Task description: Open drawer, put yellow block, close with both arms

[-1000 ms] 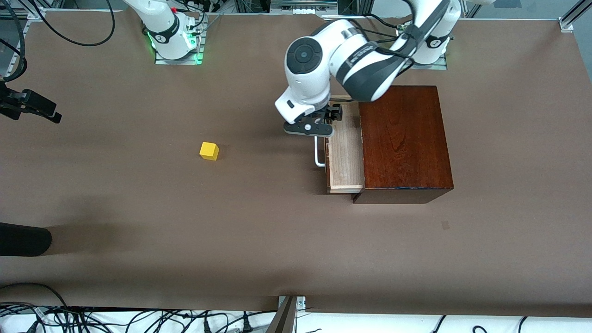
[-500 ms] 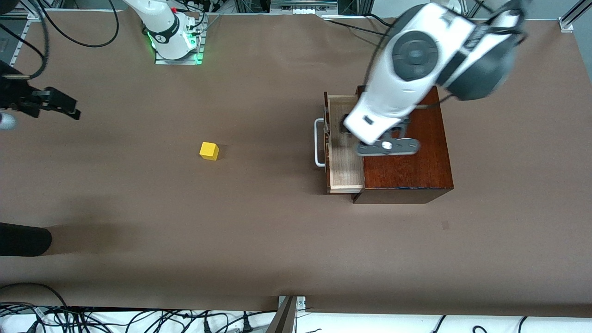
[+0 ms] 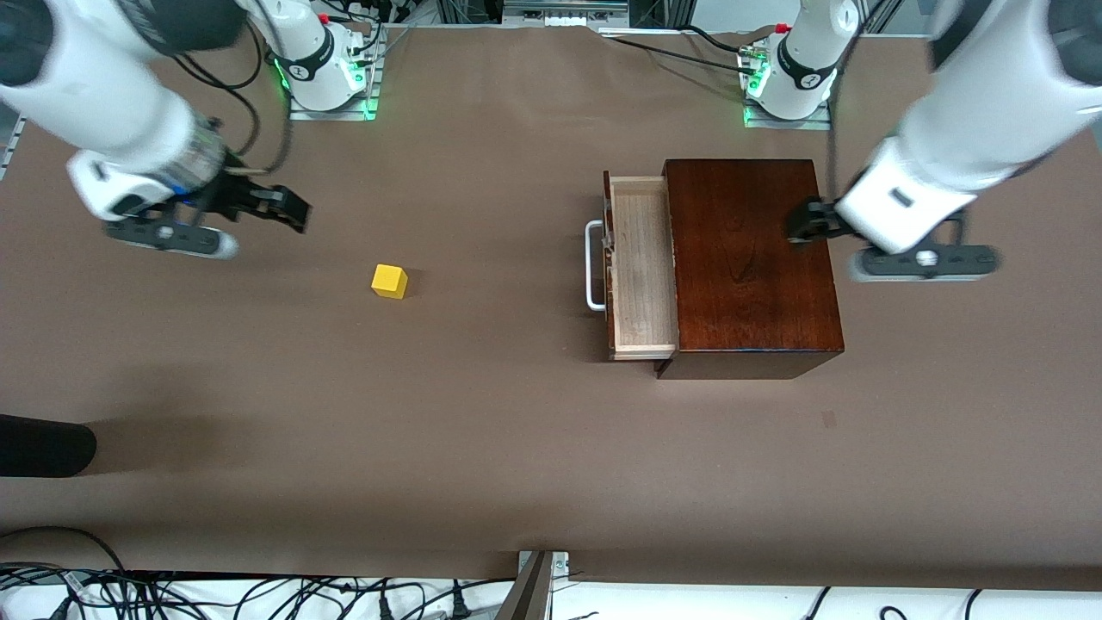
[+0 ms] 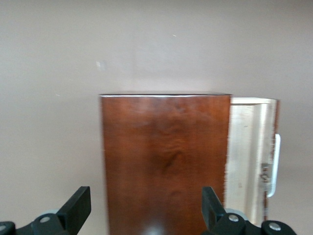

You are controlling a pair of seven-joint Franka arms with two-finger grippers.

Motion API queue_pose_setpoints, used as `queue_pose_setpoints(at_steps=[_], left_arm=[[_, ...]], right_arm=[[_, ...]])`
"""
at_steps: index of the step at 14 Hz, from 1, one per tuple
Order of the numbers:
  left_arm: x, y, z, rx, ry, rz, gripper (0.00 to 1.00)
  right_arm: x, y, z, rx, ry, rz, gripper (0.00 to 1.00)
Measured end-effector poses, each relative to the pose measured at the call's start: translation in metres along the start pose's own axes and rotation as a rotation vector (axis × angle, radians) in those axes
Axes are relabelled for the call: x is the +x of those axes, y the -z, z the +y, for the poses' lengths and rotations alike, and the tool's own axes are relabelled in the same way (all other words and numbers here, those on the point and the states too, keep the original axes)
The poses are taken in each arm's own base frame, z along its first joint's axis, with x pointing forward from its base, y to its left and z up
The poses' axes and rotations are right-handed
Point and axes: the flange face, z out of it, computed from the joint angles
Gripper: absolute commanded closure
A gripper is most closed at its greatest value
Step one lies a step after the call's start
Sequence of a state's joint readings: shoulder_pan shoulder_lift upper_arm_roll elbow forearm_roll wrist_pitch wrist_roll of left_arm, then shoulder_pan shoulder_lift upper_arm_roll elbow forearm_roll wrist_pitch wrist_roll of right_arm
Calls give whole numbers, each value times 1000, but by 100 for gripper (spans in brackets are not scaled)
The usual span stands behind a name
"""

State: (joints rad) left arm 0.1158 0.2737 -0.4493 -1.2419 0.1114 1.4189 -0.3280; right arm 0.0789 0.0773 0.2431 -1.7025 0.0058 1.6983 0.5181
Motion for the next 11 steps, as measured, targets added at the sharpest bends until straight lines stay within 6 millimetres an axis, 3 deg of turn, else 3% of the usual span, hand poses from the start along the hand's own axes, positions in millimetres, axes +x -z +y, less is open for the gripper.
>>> queue_pose_setpoints(at_steps=[3, 5, 6, 8, 11], left_arm=[[-9, 5, -79, -30, -6, -19, 0], [-18, -2, -129, -50, -4, -12, 0], [-24, -9, -144, -50, 5, -5, 0], [-35, -23, -151, -31, 19, 8, 0], [-45, -33, -144, -11, 17, 16, 0]], right_arm=[[-10, -67, -14, 7, -23, 18, 0], [-14, -129, -9, 32, -27, 55, 0], [-18, -165, -6, 51, -28, 80, 0], [-28, -228, -3, 73, -22, 87, 0], [-29, -280, -9, 97, -18, 70, 0]])
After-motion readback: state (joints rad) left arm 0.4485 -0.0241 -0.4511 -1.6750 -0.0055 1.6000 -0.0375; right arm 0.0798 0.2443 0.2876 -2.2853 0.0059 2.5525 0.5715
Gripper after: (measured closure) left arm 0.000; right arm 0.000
